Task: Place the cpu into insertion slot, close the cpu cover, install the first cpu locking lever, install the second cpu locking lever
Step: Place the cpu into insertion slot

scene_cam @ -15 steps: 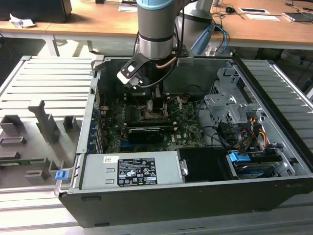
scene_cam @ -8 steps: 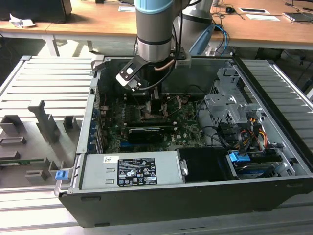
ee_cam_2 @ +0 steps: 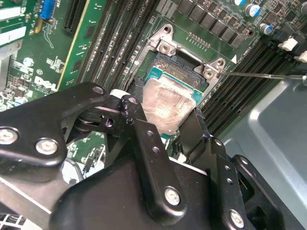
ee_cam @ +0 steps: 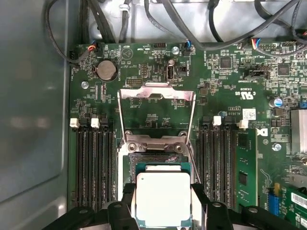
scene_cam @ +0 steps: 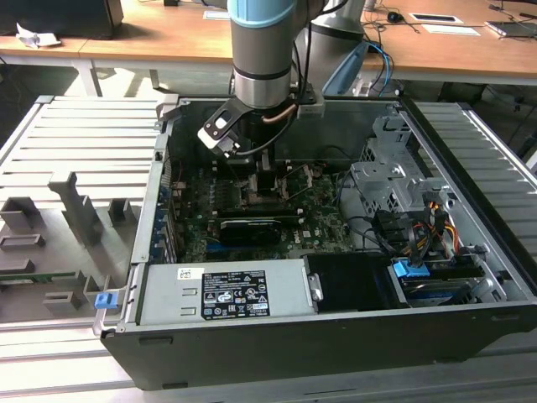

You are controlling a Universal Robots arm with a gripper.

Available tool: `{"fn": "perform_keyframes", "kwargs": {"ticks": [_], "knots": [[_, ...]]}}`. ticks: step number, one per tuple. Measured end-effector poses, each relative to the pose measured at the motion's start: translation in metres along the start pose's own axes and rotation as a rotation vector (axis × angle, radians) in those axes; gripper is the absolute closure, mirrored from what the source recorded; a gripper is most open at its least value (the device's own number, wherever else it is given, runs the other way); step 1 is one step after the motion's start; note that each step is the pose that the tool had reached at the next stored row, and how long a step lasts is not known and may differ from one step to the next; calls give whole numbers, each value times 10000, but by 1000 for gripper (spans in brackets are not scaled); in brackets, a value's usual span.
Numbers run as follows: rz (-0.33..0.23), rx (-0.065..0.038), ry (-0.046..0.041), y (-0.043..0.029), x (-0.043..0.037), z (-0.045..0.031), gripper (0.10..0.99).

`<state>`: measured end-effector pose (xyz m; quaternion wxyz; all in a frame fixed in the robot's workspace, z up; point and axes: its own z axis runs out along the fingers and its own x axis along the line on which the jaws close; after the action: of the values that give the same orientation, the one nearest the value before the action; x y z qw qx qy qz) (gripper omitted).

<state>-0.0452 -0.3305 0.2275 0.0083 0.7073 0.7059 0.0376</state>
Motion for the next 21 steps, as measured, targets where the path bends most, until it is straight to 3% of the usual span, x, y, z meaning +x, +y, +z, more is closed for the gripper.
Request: {"fn": "perform_keyframes", "kwargs": {"ticks": [5, 21], "knots": [[4, 0, -57, -6, 5, 75, 545], [29, 1, -74, -11, 5, 139, 545]]}}
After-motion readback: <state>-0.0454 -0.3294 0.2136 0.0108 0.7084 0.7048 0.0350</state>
